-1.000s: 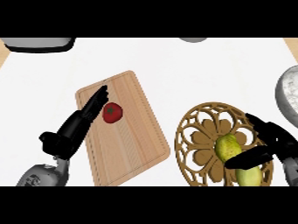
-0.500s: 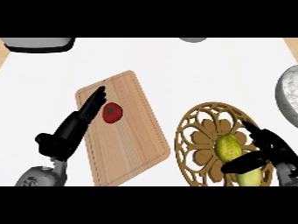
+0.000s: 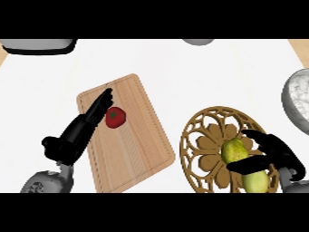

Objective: Pick the pear from the placemat and place it in the bowl

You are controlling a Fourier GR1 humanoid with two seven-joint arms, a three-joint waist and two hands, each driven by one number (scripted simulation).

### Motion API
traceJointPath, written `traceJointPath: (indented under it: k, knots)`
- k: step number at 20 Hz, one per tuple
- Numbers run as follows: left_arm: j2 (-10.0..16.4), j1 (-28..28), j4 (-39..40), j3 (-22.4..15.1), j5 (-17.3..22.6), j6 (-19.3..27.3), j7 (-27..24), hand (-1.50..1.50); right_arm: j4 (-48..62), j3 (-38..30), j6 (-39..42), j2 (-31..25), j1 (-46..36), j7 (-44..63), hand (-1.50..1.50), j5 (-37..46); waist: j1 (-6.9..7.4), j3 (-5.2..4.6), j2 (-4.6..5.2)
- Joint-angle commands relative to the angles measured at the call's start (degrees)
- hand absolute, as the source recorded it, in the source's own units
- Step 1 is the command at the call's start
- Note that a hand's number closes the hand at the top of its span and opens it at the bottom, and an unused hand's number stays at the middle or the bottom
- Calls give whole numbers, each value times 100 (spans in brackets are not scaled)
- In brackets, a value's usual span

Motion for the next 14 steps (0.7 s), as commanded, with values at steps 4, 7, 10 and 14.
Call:
traceJointPath:
  k: [4,7,10,14]
  knots:
    - [-57,40,68,54,-168,-100,-163,0,639,-22,-72,320,-371,-378,150,538,53,100,66]
    - [-9,-216,164,297,-11,-245,6,0,456,-40,-237,375,-126,-511,150,803,29,99,64]
    - [-23,-34,-117,199,-55,-208,228,0,921,47,-567,723,-505,-580,150,1166,80,102,66]
    - [-70,-6,158,141,-97,-240,-177,0,-68,1109,898,-754,-342,-2101,150,1727,113,98,37]
